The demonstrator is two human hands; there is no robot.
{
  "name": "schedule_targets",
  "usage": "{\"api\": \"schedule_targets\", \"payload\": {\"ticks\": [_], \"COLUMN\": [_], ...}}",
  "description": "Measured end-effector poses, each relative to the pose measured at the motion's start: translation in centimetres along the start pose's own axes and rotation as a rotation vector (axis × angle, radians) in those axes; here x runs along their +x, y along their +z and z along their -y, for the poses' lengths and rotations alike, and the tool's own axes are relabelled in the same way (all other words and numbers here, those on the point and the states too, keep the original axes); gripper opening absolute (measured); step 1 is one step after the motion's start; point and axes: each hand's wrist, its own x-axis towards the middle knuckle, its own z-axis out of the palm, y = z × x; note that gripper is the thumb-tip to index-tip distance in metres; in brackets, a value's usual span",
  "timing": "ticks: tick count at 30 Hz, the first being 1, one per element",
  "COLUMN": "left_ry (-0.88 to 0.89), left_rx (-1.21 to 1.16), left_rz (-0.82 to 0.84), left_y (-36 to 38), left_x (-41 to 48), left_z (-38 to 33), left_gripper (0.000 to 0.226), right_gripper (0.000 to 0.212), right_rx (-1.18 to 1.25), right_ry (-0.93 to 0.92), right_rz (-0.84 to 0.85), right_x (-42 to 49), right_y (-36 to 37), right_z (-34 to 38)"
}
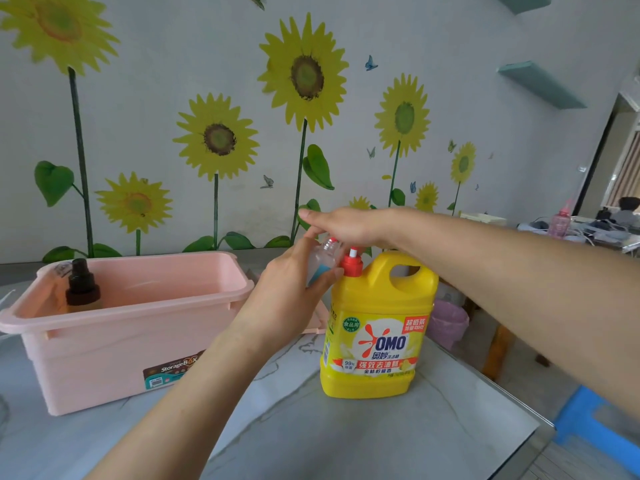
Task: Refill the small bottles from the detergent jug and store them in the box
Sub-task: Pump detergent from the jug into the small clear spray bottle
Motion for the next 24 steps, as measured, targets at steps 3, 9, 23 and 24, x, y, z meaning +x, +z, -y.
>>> {"api": "schedule_targets", "payload": {"ticks": [3, 9, 23, 24], "left_ry": [0.01, 0.011, 0.012, 0.009], "left_rx": [-0.003, -0.014, -0.021, -0.017], "left_rz": [-0.007, 0.001, -0.017, -0.022], "left_y": [-0.2, 0.0, 0.2, 0.2], "left_x": [0.3, 0.0, 0.2, 0.3], "left_z": [0.1, 0.2, 0.3, 0.3], "left_gripper": [0.063, 0.065, 0.059, 0.059], "right_gripper": [0.07, 0.07, 0.069, 0.069], "right_rx": [0.032, 0.04, 0.064, 0.077], "right_ry": [0.006, -0.025, -0.017, -0.027], "right_rz": [0.008, -0.047, -0.034, -0.041], "right_x": [0.1, 0.2, 0.4, 0.4], "right_y": [-0.4, 0.4, -0.1, -0.2], "right_z": [0.1, -0.4, -0.2, -0.1]}}
